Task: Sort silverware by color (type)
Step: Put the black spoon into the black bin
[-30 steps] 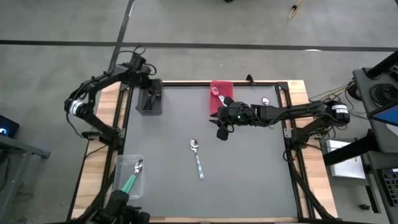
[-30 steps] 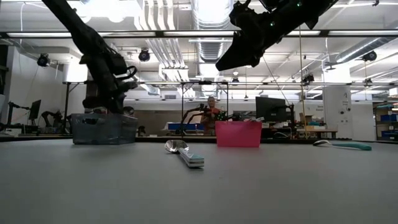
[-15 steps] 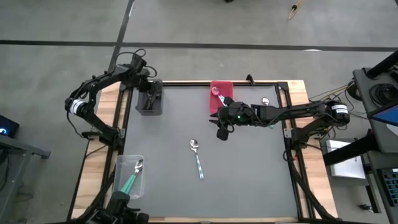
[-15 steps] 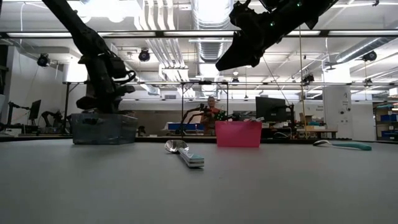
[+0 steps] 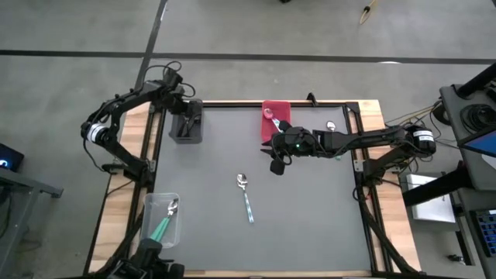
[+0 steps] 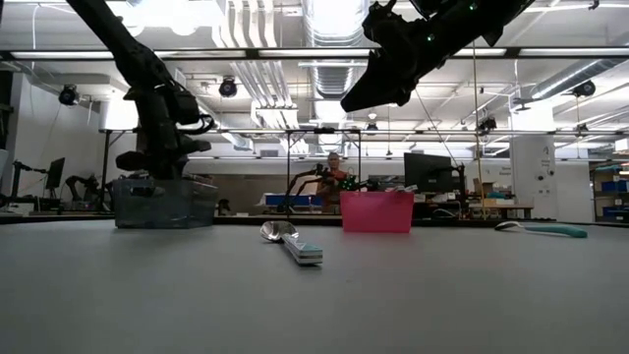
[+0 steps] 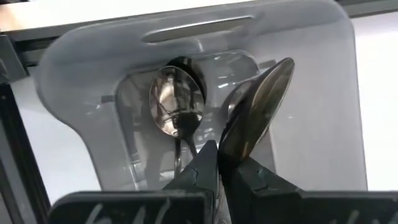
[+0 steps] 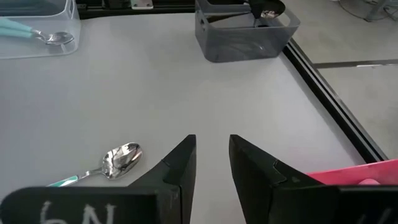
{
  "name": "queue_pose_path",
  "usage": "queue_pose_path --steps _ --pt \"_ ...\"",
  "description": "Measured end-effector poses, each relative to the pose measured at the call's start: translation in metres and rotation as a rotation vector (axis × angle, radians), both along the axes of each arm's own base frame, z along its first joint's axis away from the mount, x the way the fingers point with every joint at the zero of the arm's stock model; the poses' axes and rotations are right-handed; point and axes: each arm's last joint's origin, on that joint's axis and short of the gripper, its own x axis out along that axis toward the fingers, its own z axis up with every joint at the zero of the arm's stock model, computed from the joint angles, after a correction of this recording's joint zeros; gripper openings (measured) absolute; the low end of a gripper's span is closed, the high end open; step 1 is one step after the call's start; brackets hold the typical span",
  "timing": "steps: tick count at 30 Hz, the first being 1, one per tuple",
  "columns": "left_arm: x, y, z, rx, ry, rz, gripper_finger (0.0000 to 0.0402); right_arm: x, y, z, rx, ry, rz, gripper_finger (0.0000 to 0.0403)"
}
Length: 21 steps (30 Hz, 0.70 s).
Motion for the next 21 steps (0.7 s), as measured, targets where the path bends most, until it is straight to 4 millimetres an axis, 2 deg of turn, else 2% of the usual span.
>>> queue_pose_path --steps 21 --pt "-0.0018 -0.0034 -0.0060 -0.023 0.010 0.028 0.0000 0.0001 0.0000 -0.0001 0.000 0.000 0.000 0.0086"
